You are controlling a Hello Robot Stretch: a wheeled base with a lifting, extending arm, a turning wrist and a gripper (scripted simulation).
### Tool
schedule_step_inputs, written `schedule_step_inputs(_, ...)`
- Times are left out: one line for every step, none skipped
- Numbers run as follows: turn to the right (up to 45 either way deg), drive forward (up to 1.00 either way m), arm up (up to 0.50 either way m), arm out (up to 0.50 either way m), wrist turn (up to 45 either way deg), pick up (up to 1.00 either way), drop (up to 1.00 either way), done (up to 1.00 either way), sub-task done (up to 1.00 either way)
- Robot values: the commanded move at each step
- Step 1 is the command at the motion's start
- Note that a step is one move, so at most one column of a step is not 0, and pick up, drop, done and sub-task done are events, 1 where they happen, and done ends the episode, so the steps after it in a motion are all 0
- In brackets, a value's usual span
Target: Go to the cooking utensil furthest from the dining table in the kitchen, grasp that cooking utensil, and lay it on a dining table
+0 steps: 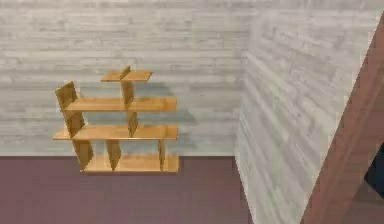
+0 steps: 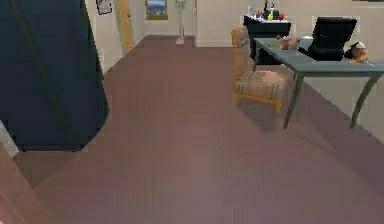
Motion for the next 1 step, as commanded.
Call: schedule_step_inputs(45.0,0.0,0.0,0.0,0.0,0.0,0.0,0.0,0.0)
